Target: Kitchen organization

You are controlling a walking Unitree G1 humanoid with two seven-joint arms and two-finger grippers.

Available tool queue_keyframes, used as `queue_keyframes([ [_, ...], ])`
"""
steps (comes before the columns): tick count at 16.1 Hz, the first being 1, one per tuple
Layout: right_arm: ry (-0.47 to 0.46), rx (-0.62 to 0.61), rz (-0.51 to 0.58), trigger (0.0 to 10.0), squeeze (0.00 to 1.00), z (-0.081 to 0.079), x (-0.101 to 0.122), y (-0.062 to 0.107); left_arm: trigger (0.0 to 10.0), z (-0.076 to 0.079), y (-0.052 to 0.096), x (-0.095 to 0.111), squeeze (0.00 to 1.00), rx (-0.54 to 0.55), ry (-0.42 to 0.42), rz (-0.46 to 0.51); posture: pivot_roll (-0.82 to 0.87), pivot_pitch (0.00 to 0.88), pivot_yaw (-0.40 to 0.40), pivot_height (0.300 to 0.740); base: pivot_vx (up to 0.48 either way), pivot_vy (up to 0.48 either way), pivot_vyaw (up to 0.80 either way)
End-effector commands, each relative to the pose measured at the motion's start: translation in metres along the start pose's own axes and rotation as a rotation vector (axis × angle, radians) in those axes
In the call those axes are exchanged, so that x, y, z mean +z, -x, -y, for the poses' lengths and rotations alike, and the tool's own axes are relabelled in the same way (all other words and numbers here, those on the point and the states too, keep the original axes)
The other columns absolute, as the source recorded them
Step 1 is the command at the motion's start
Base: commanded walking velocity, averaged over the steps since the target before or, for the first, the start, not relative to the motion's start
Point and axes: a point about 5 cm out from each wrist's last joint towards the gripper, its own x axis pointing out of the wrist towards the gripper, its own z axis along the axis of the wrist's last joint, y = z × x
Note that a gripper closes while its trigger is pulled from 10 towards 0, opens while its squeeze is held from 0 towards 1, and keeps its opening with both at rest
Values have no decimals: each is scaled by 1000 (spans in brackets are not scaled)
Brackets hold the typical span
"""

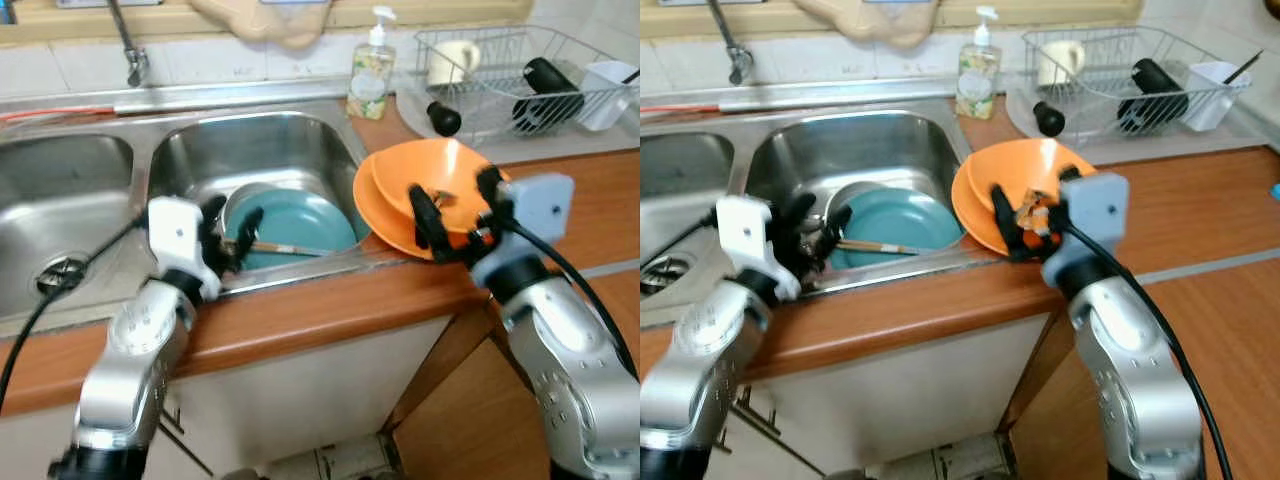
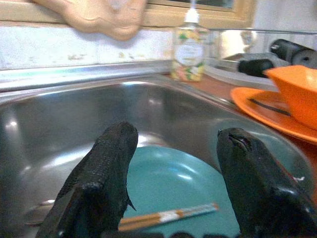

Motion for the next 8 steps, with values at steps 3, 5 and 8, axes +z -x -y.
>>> queue_keyframes([
  [3,49,14,-15,10000,1000,3,-5,11,10000,18,6,2,0,-122,-22,9,-57,0,9,740,0,0,0],
  [5,62,60,-40,10000,1000,1,-9,14,10000,27,8,0,0,-207,-20,0,-58,0,11,740,0,0,0],
  [8,81,66,-76,10000,0,1,-16,7,10000,30,9,-1,0,-254,-49,-19,-49,0,5,740,0,0,0],
])
